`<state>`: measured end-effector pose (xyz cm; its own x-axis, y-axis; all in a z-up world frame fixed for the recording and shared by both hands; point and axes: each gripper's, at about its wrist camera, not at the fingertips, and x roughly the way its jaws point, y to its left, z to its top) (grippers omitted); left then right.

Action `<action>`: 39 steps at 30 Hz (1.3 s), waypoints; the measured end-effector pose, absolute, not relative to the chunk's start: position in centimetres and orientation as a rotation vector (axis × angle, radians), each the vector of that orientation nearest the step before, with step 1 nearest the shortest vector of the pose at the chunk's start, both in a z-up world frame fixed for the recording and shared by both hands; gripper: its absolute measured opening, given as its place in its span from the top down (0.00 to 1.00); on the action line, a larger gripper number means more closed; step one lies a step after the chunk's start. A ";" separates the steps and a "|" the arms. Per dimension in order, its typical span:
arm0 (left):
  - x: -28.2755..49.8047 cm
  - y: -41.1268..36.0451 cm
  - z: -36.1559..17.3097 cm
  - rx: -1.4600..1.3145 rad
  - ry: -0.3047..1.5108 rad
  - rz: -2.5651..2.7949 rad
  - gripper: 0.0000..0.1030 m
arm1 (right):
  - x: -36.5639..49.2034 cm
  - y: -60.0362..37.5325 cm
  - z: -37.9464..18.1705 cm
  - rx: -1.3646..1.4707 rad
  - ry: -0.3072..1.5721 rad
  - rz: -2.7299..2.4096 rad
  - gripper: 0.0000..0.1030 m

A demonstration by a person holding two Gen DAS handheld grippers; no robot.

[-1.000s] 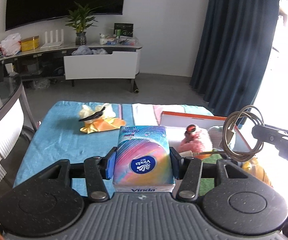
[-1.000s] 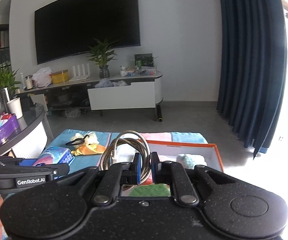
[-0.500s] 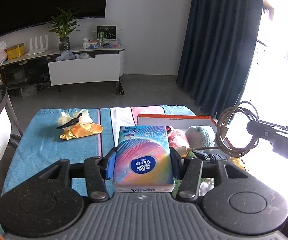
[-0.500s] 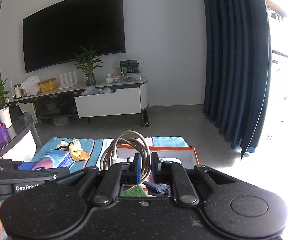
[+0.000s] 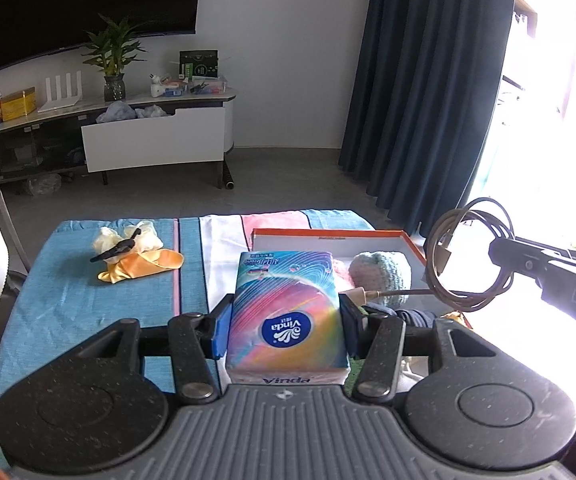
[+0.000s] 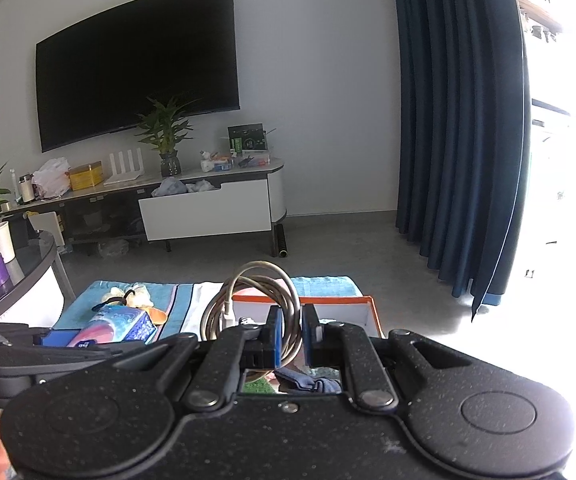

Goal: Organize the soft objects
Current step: 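Carry the tissue pack and coiled cable together over the white box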

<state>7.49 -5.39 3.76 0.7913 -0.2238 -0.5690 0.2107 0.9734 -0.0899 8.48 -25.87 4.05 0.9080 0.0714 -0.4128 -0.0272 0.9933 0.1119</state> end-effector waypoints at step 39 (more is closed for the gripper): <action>9.9 -9.6 2.6 -0.008 0.647 -0.326 0.49 | 11.9 -29.2 4.4 0.119 0.399 -0.041 0.88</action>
<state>9.93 -9.64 2.62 0.7487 -0.3006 -0.5908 0.2954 0.9492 -0.1086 11.93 -29.19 4.36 0.9207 -0.0160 -0.3899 0.0627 0.9922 0.1075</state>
